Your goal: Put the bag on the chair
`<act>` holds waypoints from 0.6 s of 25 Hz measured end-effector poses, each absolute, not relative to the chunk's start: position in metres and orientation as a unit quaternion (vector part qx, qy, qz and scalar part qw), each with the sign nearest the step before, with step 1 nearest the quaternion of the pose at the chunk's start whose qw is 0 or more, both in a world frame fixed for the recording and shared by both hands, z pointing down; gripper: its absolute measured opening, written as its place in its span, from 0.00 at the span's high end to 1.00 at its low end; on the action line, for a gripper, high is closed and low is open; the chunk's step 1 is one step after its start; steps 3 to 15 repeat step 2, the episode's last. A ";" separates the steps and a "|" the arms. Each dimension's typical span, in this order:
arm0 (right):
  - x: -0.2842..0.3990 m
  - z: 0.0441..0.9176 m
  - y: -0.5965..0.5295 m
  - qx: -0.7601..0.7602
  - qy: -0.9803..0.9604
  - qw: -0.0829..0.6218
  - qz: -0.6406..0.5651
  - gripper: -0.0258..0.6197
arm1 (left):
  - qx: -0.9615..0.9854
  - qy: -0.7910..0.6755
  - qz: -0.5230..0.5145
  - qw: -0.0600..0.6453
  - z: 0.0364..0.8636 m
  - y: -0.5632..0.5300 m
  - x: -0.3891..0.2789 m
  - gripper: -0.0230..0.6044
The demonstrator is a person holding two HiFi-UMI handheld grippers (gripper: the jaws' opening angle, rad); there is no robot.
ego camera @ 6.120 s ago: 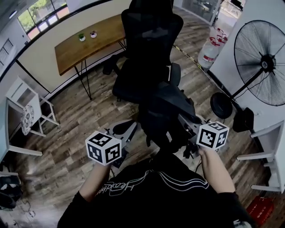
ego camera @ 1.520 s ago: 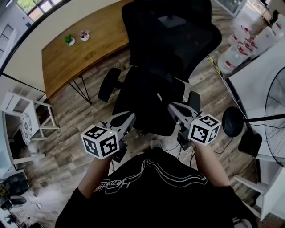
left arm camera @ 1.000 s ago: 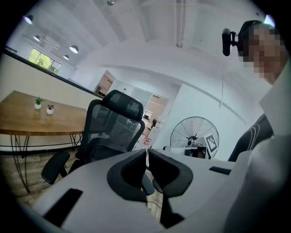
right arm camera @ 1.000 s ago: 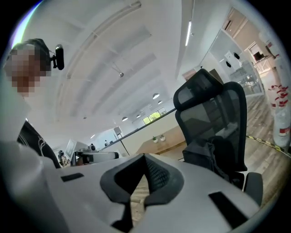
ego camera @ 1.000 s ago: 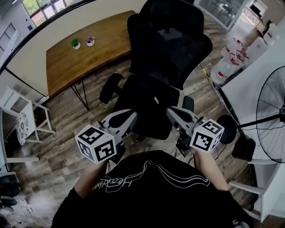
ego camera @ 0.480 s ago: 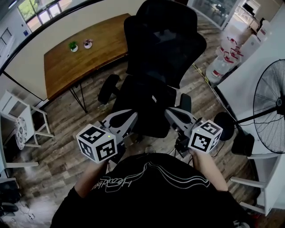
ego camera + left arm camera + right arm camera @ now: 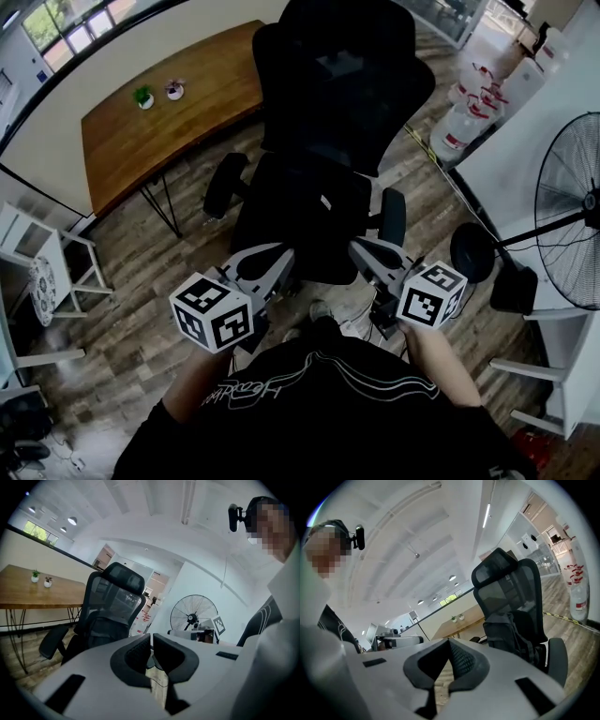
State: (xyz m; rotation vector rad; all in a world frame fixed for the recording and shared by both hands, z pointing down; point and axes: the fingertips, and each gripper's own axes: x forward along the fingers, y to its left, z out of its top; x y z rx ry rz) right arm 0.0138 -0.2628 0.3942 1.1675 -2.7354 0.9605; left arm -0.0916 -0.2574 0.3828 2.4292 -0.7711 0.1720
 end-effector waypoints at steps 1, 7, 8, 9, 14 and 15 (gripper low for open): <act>0.013 0.398 -0.264 0.374 -0.874 0.009 0.309 0.97 | 0.910 -0.289 0.066 0.291 0.386 -0.258 -0.091 0.90; 0.012 0.401 -0.264 0.374 -0.874 0.010 0.311 0.97 | 0.909 -0.289 0.067 0.294 0.390 -0.259 -0.091 0.90; 0.012 0.401 -0.264 0.374 -0.874 0.010 0.311 0.97 | 0.909 -0.289 0.067 0.294 0.390 -0.259 -0.091 0.90; 0.012 0.401 -0.264 0.374 -0.874 0.010 0.311 0.97 | 0.909 -0.289 0.067 0.294 0.390 -0.259 -0.091 0.90; 0.012 0.401 -0.264 0.374 -0.874 0.010 0.311 0.97 | 0.909 -0.289 0.067 0.294 0.390 -0.259 -0.091 0.90; 0.012 0.401 -0.264 0.374 -0.874 0.010 0.311 0.97 | 0.909 -0.289 0.067 0.294 0.390 -0.259 -0.091 0.90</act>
